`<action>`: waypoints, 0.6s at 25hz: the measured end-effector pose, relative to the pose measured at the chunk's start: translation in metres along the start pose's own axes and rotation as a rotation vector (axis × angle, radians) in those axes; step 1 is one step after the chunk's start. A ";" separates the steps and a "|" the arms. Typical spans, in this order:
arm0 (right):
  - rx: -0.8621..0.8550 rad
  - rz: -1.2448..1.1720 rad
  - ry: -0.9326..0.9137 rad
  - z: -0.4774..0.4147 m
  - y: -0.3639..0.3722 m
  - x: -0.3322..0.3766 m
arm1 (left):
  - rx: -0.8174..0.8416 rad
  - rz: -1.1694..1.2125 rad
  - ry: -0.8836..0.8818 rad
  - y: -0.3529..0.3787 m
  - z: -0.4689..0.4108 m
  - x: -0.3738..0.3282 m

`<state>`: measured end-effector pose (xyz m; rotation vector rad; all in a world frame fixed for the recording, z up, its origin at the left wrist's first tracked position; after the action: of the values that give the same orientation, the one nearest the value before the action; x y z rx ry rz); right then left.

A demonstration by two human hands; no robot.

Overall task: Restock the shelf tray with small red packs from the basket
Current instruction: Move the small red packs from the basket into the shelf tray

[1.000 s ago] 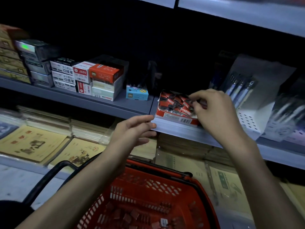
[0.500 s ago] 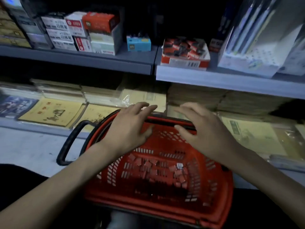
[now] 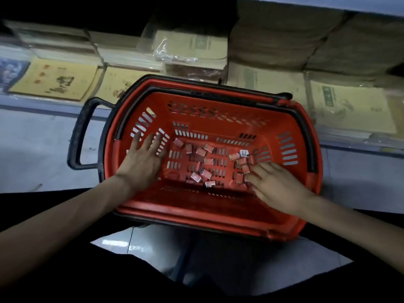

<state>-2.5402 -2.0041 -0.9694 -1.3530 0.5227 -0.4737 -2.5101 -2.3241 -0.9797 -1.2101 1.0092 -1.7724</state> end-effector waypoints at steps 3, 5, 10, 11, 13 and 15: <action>0.195 -0.029 -0.004 0.018 0.027 0.027 | 0.114 -0.042 0.014 0.021 0.021 -0.024; 0.287 -0.020 0.027 0.011 0.041 0.033 | 0.142 -0.043 0.039 0.032 0.025 -0.031; 0.380 0.095 0.197 -0.051 0.093 0.011 | 0.112 -0.097 0.089 0.046 0.021 -0.028; 0.405 0.104 0.224 -0.065 0.105 0.004 | 0.118 -0.094 0.089 0.048 0.020 -0.028; 0.470 0.131 0.229 -0.084 0.132 -0.003 | 0.124 -0.067 0.085 0.048 0.017 -0.029; 0.498 0.182 0.165 -0.084 0.154 -0.001 | 0.116 -0.022 0.050 0.043 0.011 -0.022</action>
<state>-2.5884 -2.0457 -1.1324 -0.7869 0.6093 -0.5269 -2.4870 -2.3242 -1.0233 -1.1137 0.9116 -1.8598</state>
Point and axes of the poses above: each hand's wrist, its own z-axis away from the middle knuckle, its own y-axis out of the palm, x = y × z, the point moved 6 cm from there along -z, towards the middle knuckle, and after that the axes turned 8 degrees about -x, right-handed, at the moved point
